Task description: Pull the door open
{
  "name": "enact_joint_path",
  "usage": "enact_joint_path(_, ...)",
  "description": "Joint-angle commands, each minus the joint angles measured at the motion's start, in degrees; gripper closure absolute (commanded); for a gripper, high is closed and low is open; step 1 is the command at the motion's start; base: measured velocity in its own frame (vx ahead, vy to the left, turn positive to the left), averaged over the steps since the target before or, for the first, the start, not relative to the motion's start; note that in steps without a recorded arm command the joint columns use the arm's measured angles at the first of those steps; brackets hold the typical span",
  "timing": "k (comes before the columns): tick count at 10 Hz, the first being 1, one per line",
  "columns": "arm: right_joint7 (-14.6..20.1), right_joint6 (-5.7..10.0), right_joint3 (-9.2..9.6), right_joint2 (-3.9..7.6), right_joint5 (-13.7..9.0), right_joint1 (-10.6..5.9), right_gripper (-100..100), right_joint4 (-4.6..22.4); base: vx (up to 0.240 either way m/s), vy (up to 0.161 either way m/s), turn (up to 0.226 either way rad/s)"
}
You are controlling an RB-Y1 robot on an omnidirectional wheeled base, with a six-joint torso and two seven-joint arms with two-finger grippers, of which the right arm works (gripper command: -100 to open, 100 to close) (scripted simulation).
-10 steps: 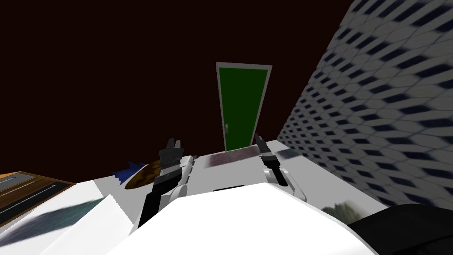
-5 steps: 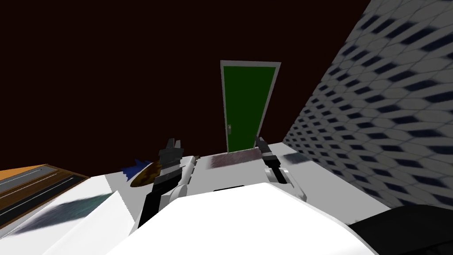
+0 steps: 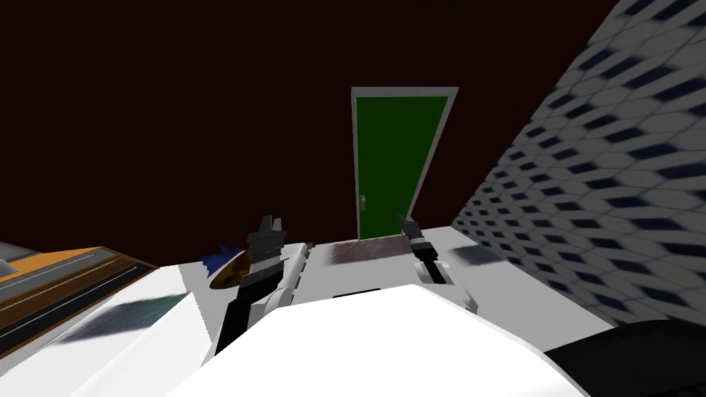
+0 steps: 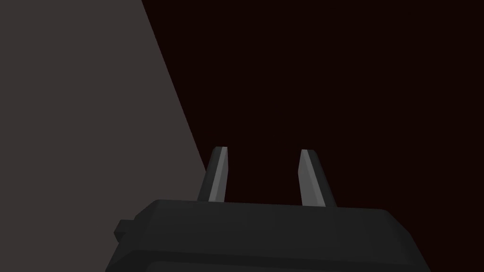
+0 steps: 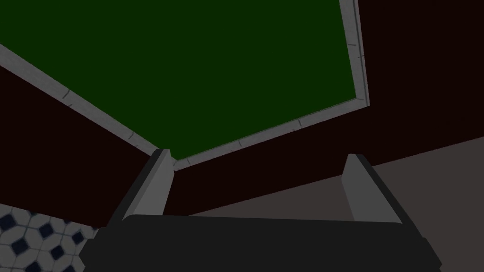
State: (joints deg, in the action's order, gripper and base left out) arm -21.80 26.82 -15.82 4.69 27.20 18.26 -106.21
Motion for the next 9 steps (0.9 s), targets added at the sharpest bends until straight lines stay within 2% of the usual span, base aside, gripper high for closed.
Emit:
enact_joint_path(1, -0.9, 0.00, -0.91, -0.22, 1.9, -0.44, -100, 1.3, 0.111, 0.045, 0.094)
enact_joint_path(9, -4.9, 0.38, -5.96, -0.89, 10.2, -3.46, -100, 8.7, 0.113, 0.031, 0.088)
